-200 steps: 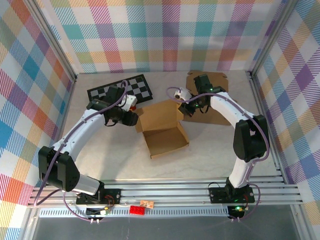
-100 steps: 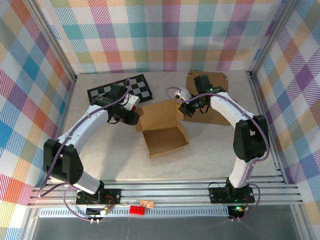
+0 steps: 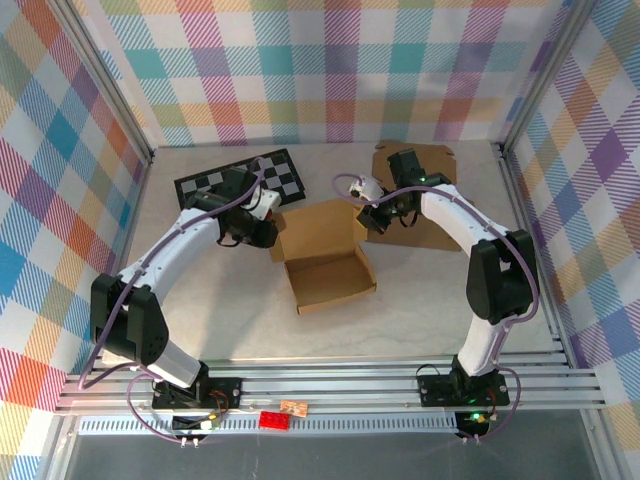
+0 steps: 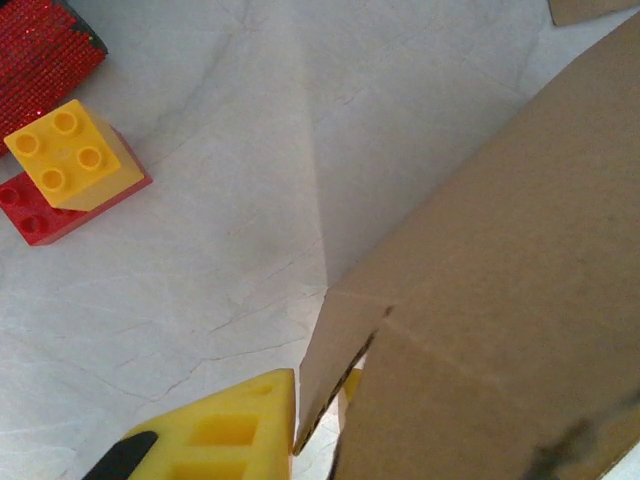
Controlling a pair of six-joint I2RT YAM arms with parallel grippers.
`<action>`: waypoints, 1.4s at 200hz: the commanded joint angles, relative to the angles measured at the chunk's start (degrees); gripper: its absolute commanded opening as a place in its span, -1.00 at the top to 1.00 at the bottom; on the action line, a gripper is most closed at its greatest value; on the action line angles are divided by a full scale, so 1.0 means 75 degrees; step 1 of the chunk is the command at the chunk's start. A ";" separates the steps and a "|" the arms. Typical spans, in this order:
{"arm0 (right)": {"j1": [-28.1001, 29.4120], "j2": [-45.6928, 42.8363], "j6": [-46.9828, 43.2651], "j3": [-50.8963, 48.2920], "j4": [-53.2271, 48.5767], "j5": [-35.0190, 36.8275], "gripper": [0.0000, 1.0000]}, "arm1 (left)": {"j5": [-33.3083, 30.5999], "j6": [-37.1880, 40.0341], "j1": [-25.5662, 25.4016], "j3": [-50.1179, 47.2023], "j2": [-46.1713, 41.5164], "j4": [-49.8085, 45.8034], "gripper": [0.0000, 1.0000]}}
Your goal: Fold the paper box
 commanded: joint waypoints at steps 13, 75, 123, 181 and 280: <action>0.0017 -0.0042 0.0214 -0.0003 -0.0105 -0.0109 1.00 | -0.0340 -0.0466 -0.0209 0.0369 0.0266 0.0289 0.81; 0.0549 -0.0029 0.2267 0.0313 0.0188 0.1076 1.00 | -0.1745 -0.1996 -0.0382 0.0895 0.0417 0.0416 1.00; 0.1035 0.0288 0.4562 0.0878 0.0392 0.2682 1.00 | -0.1849 -0.2571 -0.0382 0.1167 0.0692 0.0674 1.00; 0.2130 0.1382 0.6398 0.2517 -0.0331 0.5346 1.00 | -0.1830 -0.2822 -0.0371 0.2123 0.1512 0.0878 1.00; 0.2513 0.0376 0.8016 0.0257 0.3731 0.6642 1.00 | -0.1322 -0.3617 -0.0160 0.0456 0.1037 0.4628 1.00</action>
